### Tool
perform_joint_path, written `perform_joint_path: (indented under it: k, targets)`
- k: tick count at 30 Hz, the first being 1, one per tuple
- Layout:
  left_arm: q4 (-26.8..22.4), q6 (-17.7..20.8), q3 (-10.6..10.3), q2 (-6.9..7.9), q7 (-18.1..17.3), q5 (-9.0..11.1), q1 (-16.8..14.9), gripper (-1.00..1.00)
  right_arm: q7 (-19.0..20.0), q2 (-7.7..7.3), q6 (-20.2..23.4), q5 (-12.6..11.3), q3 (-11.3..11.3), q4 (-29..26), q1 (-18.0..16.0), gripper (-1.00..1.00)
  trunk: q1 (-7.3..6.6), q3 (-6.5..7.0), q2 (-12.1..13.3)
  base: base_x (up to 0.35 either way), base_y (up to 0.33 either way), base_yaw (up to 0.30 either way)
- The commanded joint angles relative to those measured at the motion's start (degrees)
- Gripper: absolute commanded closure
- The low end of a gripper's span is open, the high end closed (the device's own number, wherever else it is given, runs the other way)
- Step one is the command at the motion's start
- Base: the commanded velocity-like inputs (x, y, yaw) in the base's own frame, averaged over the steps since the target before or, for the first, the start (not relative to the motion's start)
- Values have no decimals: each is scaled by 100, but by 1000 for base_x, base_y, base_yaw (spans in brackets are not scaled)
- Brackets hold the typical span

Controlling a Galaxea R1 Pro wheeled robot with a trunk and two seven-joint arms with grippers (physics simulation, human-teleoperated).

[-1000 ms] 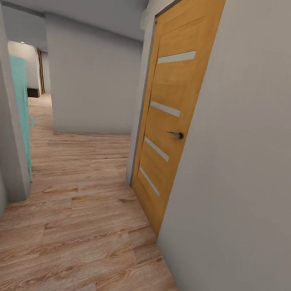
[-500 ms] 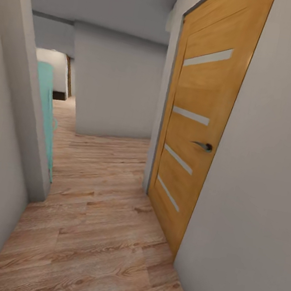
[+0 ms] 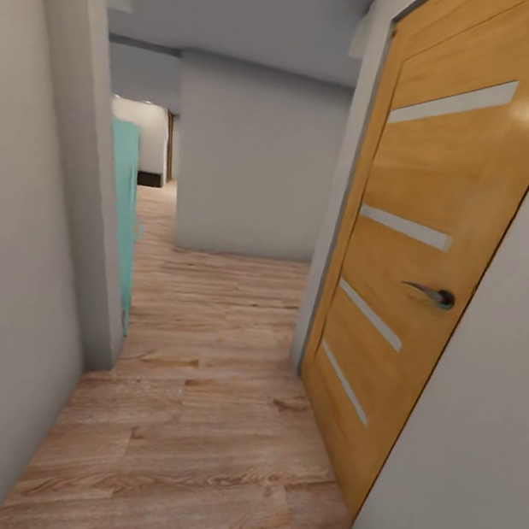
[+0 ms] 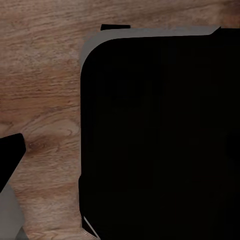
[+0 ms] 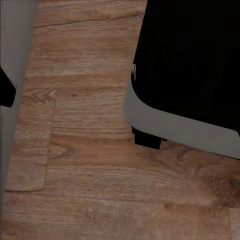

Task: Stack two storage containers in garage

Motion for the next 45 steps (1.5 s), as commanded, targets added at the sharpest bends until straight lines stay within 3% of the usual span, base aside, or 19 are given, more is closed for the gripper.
perform_joint_path:
  k: [1,10,22,32,45]
  targets:
    - [0,-14,4,0,3,14,-2,-100,0,3,-32,-51,48,16,-5,-100,3,-5,-2,321,0,270]
    - [0,-14,4,0,3,14,-2,-100,-2,-12,-32,-67,48,16,-5,-100,3,-5,-2,321,0,244]
    - [7,2,4,0,3,21,-2,-100,1,-16,-130,-65,48,16,-5,-100,3,-5,-2,321,0,10]
    - [9,44,-4,0,-4,197,-2,-100,1,-15,-138,-77,48,16,-5,-100,3,-5,-2,322,0,0]
    - [9,56,-5,0,-5,207,-2,-100,-1,-7,-136,-87,40,17,-5,-100,3,-5,-2,322,0,31]
